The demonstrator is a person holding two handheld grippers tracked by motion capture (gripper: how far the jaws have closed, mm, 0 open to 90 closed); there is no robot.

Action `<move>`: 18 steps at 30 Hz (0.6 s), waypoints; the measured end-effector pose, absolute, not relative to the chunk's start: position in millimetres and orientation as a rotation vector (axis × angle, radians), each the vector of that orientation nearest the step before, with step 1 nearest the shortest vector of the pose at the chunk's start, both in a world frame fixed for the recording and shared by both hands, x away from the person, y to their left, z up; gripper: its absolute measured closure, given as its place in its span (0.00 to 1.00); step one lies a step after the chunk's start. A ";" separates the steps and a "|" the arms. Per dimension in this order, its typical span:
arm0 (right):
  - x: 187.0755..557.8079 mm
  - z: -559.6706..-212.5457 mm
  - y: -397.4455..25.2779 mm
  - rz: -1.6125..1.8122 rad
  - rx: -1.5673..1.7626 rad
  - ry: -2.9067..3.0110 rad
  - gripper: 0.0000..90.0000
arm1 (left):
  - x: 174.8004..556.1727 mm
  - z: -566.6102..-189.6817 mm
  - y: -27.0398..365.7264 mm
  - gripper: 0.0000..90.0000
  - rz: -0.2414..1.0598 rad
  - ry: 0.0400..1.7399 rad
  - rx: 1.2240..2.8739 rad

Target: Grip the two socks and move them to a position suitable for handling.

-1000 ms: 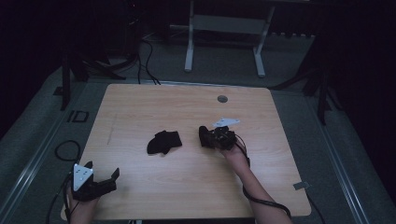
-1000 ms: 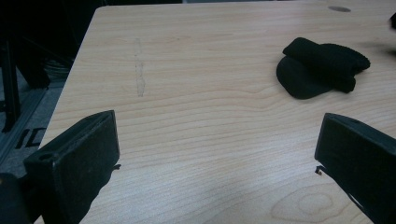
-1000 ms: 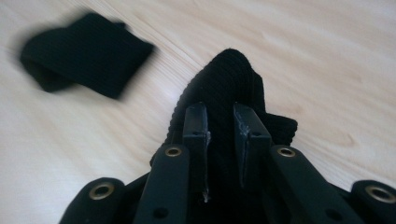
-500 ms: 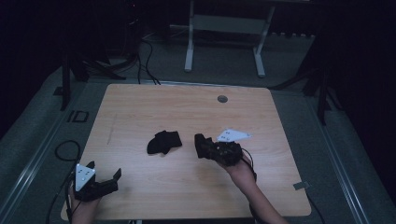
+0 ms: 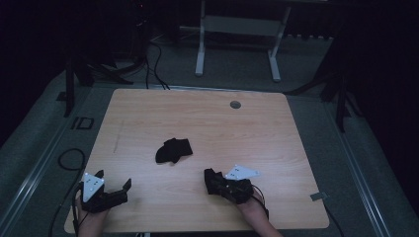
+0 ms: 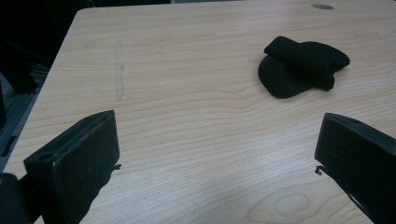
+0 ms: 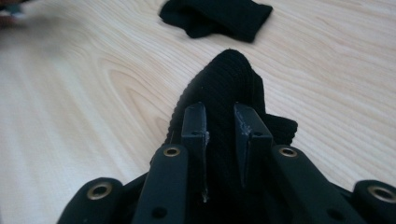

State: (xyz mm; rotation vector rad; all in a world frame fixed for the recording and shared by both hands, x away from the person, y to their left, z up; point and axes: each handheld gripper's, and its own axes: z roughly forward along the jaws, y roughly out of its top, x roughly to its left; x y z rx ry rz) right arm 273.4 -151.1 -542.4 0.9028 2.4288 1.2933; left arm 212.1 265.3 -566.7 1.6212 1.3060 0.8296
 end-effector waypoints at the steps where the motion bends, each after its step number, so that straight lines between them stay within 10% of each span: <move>1: 273.5 -546.2 -149.6 1.277 0.907 2.433 0.84 | 212.4 -566.6 265.2 0.00 0.829 1.305 1.622; 12: 276.4 -570.4 -141.6 1.181 0.940 2.421 0.82 | 212.9 -566.8 265.3 0.00 0.825 1.301 1.623; 18: 279.4 -546.6 -154.5 1.303 0.995 2.361 0.55 | 213.3 -566.9 264.7 0.00 0.825 1.301 1.625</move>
